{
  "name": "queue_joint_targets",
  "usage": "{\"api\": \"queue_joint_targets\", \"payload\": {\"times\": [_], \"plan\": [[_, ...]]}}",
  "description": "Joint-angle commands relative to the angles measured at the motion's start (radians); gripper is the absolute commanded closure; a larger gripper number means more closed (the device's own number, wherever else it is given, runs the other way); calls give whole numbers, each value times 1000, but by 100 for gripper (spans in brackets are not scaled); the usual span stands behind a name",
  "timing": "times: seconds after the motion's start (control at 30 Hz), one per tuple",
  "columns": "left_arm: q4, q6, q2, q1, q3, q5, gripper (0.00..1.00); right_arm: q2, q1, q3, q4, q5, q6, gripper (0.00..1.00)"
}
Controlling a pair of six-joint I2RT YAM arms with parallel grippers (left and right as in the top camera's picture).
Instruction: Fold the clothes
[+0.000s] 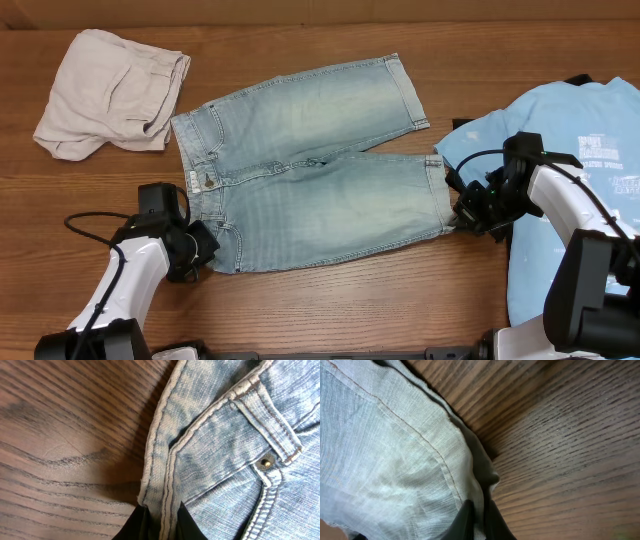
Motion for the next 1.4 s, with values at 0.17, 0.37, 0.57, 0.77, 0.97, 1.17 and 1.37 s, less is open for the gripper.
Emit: {"api": "queue_joint_targets", "payload": {"times": [0.17,0.37,0.57,0.77,0.97,1.17,1.37], "plan": [[-116,-13,32,7,-2,-43,96,-3,-2,22,-1,7,-4,96],[-368,48,32,7,225,-63,96,-79,-2,111,-101,16,-4,96],[-665,76,32,7,533,-193,96,-228,-2,340,-315,74,-8,96],[-893,85,31,7,795,-245,96,-336,-2,617,-504,124,-8,96],[-1006,84,-6,7,857,-244,96,-361,-2,803,-592,209,-7,96],[-1045,84,-16,5,842,-240,85,-303,-2,801,-500,210,-7,96],[-990,84,-16,5,715,-163,85,-143,17,801,-461,209,-8,96]]}}
